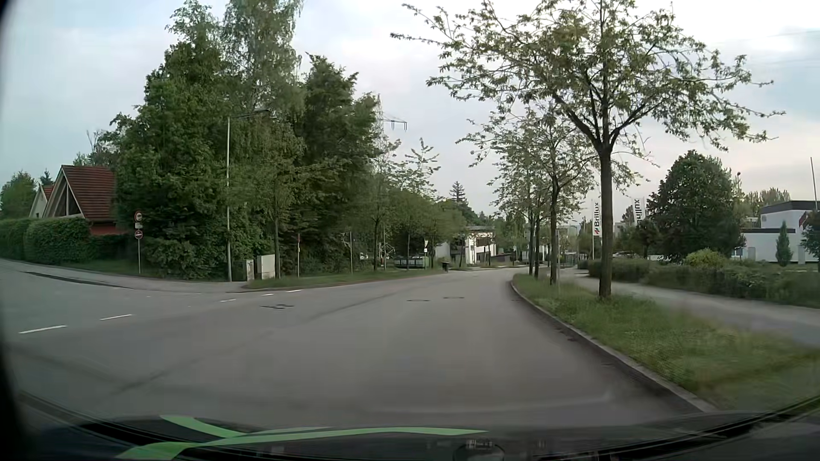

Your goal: Follow the waypoints while adhering to traffic rules and regulations

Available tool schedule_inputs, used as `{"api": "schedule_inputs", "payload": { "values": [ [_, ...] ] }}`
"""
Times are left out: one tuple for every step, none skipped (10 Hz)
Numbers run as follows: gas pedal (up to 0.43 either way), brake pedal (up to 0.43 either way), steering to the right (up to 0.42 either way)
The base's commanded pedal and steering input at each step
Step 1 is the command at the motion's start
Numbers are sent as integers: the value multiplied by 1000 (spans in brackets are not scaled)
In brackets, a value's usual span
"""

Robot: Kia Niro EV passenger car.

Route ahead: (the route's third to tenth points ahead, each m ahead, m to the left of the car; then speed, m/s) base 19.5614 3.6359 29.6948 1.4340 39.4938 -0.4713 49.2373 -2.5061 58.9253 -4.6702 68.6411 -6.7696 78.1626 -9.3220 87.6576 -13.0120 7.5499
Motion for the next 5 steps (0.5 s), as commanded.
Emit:
{"api": "schedule_inputs", "payload": {
  "values": [
    [59, 0, 11],
    [47, 0, 10],
    [47, 0, 10],
    [47, 0, 11],
    [47, 0, 11]
  ]
}}
